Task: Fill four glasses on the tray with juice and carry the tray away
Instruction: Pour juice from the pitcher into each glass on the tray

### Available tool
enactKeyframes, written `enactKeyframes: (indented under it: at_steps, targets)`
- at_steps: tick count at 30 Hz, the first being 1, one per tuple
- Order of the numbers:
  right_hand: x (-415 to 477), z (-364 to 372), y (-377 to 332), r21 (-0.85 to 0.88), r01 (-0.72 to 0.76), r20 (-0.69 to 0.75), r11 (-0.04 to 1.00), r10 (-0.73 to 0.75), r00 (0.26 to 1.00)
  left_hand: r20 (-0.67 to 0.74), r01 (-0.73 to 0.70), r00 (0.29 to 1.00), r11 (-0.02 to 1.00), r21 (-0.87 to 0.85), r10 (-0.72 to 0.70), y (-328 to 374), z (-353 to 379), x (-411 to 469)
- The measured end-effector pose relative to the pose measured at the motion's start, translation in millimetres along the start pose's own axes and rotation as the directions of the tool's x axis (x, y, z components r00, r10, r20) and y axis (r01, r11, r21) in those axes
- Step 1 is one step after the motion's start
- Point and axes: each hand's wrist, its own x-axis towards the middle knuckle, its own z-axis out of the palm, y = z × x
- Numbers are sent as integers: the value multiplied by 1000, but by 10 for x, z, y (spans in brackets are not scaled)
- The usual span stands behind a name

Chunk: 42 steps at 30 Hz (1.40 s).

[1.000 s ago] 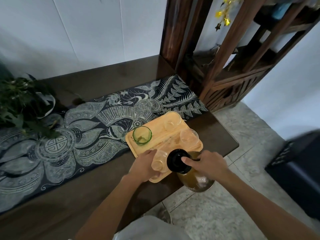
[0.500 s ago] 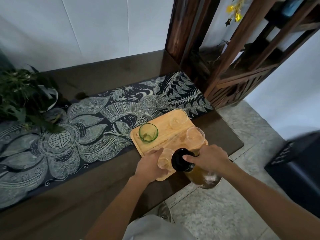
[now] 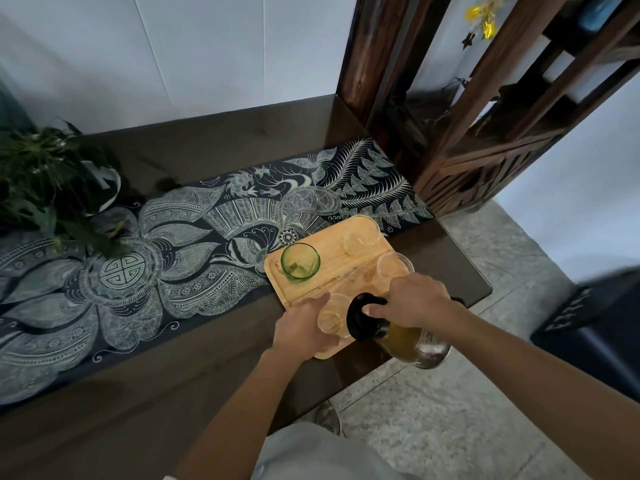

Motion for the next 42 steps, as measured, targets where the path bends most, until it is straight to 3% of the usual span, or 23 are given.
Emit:
enactKeyframes:
  at_steps: [9,42]
  targets:
    - [-11,-106,-93,-51,5,57,999,-2,998,-2,9,1000,1000,25,-9,9,-22,-22]
    - [-154,-323,-337,-89,11,20,996,-9,1000,-4,-25,1000,996,80,25,21,-59,-57]
